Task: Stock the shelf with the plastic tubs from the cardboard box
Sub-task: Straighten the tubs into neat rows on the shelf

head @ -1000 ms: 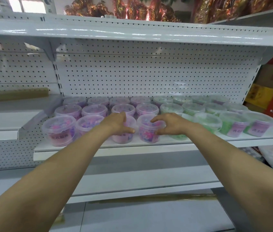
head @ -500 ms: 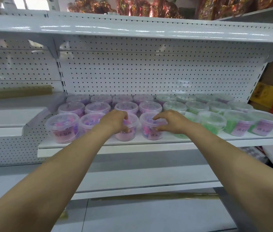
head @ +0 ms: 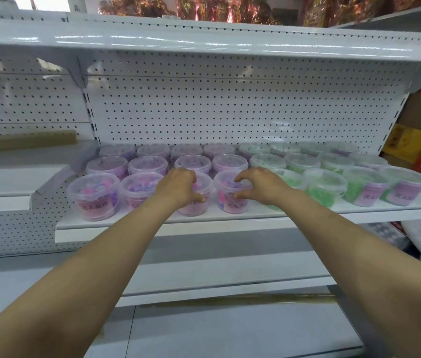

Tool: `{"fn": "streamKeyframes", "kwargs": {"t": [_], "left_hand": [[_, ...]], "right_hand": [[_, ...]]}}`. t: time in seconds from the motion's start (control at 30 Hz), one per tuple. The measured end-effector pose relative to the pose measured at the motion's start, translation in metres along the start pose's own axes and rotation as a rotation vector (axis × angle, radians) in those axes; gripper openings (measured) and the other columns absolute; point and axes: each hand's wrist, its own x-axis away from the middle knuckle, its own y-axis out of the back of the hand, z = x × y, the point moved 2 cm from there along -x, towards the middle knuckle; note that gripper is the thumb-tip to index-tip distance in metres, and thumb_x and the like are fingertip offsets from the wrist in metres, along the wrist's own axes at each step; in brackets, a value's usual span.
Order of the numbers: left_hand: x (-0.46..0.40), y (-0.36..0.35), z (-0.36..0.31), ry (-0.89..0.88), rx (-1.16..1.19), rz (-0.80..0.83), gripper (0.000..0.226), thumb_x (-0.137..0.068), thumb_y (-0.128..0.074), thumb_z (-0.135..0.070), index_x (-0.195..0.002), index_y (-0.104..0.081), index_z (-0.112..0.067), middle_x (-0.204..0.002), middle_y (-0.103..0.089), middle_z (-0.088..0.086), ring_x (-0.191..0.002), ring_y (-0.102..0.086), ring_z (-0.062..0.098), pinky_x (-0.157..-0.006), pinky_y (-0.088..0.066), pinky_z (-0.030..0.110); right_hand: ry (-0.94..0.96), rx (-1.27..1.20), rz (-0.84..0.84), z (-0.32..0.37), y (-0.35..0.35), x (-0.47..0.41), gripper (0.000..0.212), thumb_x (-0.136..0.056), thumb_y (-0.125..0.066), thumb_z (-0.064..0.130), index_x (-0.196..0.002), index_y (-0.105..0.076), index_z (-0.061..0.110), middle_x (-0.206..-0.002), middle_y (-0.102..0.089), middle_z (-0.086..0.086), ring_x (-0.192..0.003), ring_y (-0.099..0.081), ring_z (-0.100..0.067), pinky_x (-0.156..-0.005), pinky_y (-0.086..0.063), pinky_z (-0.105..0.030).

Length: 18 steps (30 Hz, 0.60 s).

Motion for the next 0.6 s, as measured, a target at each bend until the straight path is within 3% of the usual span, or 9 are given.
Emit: {"fn": "streamKeyframes", "kwargs": {"t": [0.1,0.4,0.5,0.6], "left_hand": [[-0.001,-0.001,0.001,0.026,0.017,0.021,0.063,-0.074,-0.075,-0.052,-0.124,-0.056,-0.02,-0.126,-0.057,0.004,-0.118,-0.051,0.024,-0.087,-0.047,0.037],[-0.009,0.004,-0.004,0.029,-0.065,0.085,0.058,-0.072,-0.076,-0.052,-0.114,-0.056,-0.017,-0.116,-0.059,0.003,-0.105,-0.055,0.023,-0.081,-0.049,0.036],[-0.019,0.013,-0.013,0.03,-0.143,0.149,0.06,-0.078,-0.065,-0.062,-0.113,-0.061,-0.012,-0.114,-0.062,0.006,-0.101,-0.057,0.023,-0.076,-0.046,0.033],[-0.042,0.018,-0.027,0.019,-0.132,0.093,0.06,-0.083,-0.053,-0.067,-0.111,-0.063,-0.015,-0.118,-0.063,0.005,-0.109,-0.056,0.025,-0.082,-0.046,0.034]], "right_hand": [[-0.009,0.001,-0.006,0.0,-0.002,-0.002,0.051,-0.079,-0.072,0.055,-0.123,-0.062,0.033,-0.126,-0.059,-0.004,-0.115,-0.055,-0.024,-0.091,-0.048,-0.039],[0.072,0.05,0.004,-0.002,0.002,-0.012,0.052,-0.078,-0.072,0.057,-0.121,-0.064,0.029,-0.125,-0.062,0.001,-0.113,-0.056,-0.02,-0.089,-0.049,-0.037],[0.088,0.049,0.082,-0.005,0.01,-0.019,0.053,-0.082,-0.063,0.065,-0.121,-0.064,0.03,-0.124,-0.063,0.003,-0.112,-0.057,-0.02,-0.093,-0.049,-0.039],[0.097,0.033,0.034,-0.016,0.026,-0.028,0.05,-0.087,-0.052,0.067,-0.121,-0.064,0.032,-0.12,-0.066,0.003,-0.11,-0.061,-0.02,-0.092,-0.05,-0.038]]}}
